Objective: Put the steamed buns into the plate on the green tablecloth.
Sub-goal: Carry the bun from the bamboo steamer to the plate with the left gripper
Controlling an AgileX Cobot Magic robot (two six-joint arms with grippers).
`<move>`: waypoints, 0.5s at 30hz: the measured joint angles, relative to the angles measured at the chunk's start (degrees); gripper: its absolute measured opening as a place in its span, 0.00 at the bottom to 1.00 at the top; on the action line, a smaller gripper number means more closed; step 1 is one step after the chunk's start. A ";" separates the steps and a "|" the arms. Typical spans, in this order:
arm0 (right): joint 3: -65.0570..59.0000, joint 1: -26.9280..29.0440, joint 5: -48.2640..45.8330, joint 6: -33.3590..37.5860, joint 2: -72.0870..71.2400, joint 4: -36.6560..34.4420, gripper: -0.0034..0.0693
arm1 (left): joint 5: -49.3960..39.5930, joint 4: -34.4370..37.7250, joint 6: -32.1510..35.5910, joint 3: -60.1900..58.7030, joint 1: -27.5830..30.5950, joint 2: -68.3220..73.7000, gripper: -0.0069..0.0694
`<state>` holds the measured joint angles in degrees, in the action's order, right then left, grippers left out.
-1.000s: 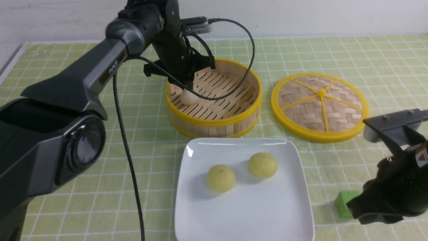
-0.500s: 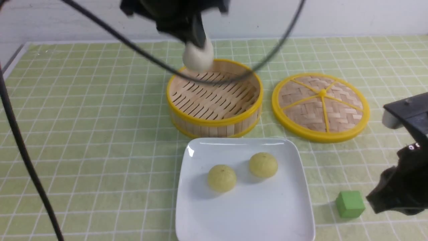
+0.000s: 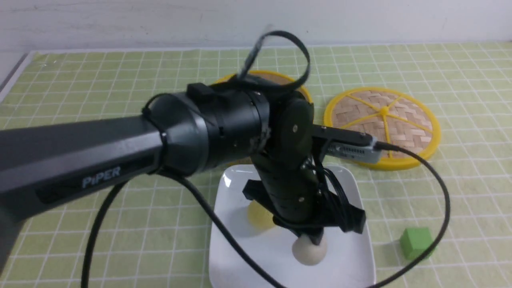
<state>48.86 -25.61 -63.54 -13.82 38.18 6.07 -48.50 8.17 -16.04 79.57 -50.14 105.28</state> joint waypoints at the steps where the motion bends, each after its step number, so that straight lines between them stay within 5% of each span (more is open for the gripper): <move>1: 0.00 0.00 -0.66 0.00 -1.24 0.10 0.18 | 0.81 0.00 0.00 0.00 -0.13 0.63 0.36; 9: 0.00 0.00 -8.52 -1.69 -11.84 2.59 0.09 | 0.37 -1.23 -0.22 2.07 -0.33 4.00 0.70; 15: -3.33 0.00 -4.27 -1.81 -23.56 2.97 0.03 | -3.53 -4.97 -0.22 6.88 -0.33 3.89 0.73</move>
<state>45.53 -25.61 -67.82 -15.64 14.62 9.05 -52.03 3.20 -16.26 86.45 -50.48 109.18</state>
